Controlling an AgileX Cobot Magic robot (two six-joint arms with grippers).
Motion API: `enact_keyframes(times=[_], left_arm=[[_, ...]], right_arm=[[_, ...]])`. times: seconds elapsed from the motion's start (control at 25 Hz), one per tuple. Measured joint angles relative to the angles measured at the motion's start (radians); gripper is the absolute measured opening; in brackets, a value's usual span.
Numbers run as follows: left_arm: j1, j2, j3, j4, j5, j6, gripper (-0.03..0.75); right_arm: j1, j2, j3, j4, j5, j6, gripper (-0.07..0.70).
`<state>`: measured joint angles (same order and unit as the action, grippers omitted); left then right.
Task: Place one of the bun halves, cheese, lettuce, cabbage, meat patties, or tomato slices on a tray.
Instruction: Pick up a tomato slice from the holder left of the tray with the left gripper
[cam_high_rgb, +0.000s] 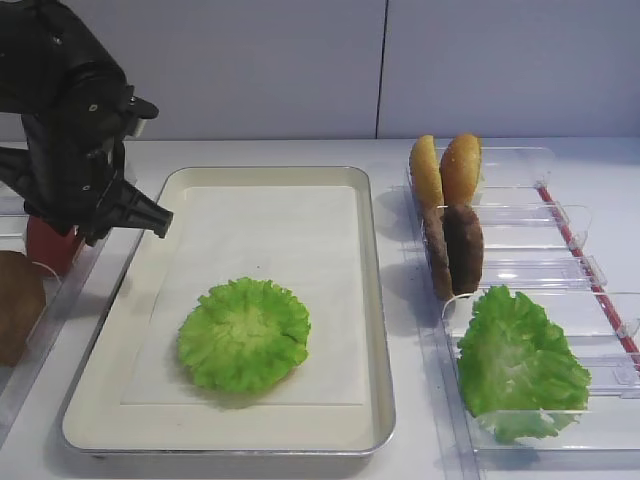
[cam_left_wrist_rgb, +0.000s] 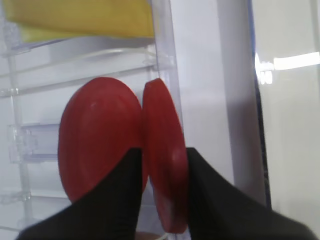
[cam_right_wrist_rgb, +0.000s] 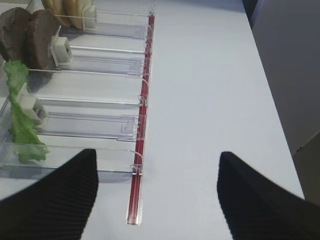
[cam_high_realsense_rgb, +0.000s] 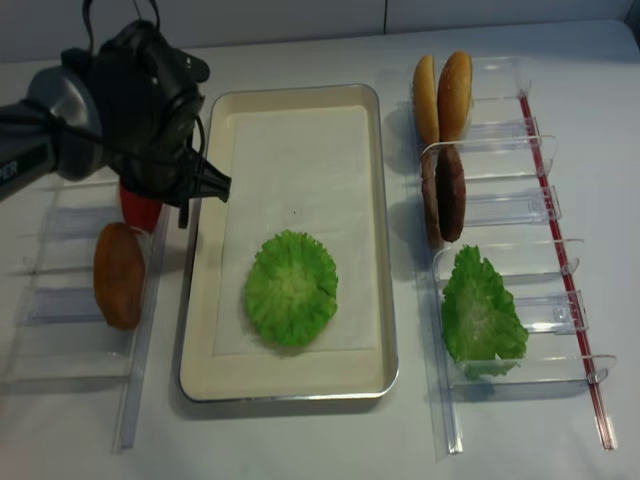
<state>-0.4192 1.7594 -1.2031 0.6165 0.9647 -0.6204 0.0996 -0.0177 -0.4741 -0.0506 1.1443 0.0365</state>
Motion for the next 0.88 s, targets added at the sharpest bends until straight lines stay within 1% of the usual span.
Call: enact_keyframes(times=[0.2, 0.32, 0.52, 0.72, 0.8, 0.88], left_arm=[[0.0, 0.0, 0.0, 0.001, 0.009, 0.0, 0.2], [-0.013, 0.0, 0.0, 0.007, 0.012, 0.0, 0.199], [-0.06, 0.0, 0.0, 0.055, 0.012, -0.019, 0.199], [-0.066, 0.0, 0.0, 0.073, 0.028, -0.038, 0.196], [-0.067, 0.0, 0.0, 0.08, 0.038, -0.045, 0.184], [-0.067, 0.0, 0.0, 0.081, 0.044, -0.052, 0.156]], right_arm=[[0.0, 0.0, 0.0, -0.001, 0.0, 0.0, 0.512], [0.0, 0.0, 0.0, -0.001, 0.0, 0.0, 0.512], [0.0, 0.0, 0.0, -0.001, -0.002, -0.002, 0.512], [0.0, 0.0, 0.0, -0.002, -0.002, -0.002, 0.512], [0.0, 0.0, 0.0, -0.002, -0.002, -0.002, 0.512], [0.0, 0.0, 0.0, -0.002, -0.002, -0.002, 0.512]])
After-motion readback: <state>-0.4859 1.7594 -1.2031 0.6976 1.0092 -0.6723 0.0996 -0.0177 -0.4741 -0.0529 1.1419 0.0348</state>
